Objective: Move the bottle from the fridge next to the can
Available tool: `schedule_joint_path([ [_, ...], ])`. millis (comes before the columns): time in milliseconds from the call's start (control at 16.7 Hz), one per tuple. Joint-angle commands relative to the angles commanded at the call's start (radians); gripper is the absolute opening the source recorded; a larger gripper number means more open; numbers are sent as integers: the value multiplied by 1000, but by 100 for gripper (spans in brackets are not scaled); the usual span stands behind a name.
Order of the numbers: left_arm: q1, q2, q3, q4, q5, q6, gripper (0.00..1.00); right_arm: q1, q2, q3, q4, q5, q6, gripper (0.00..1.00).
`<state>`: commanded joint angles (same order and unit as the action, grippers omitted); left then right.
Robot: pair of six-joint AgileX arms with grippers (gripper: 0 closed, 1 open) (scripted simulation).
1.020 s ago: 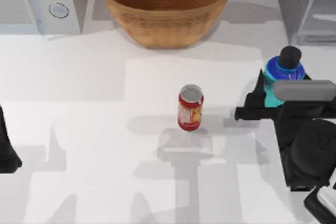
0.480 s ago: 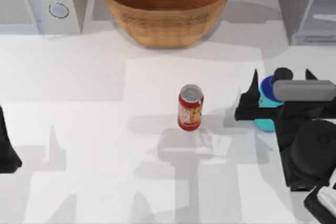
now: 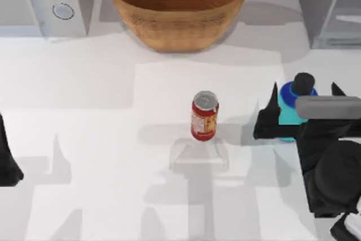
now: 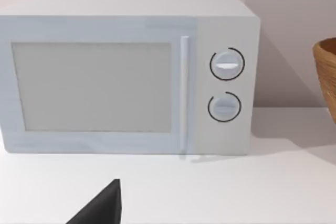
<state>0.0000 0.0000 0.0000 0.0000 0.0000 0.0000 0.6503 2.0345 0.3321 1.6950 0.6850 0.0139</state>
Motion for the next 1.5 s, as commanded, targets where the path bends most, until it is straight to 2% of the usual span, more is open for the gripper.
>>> schedule_joint_path([
  [420, 0, 0, 0, 0, 0, 0, 100, 29, -4, -38, 29, 31, 0, 100],
  [720, 0, 0, 0, 0, 0, 0, 100, -10, -159, -49, -85, -23, 0, 100],
  [1020, 0, 0, 0, 0, 0, 0, 100, -120, -541, -96, -387, -153, -2, 100],
  [1500, 0, 0, 0, 0, 0, 0, 100, -394, -1346, -223, -1073, -428, -9, 100],
])
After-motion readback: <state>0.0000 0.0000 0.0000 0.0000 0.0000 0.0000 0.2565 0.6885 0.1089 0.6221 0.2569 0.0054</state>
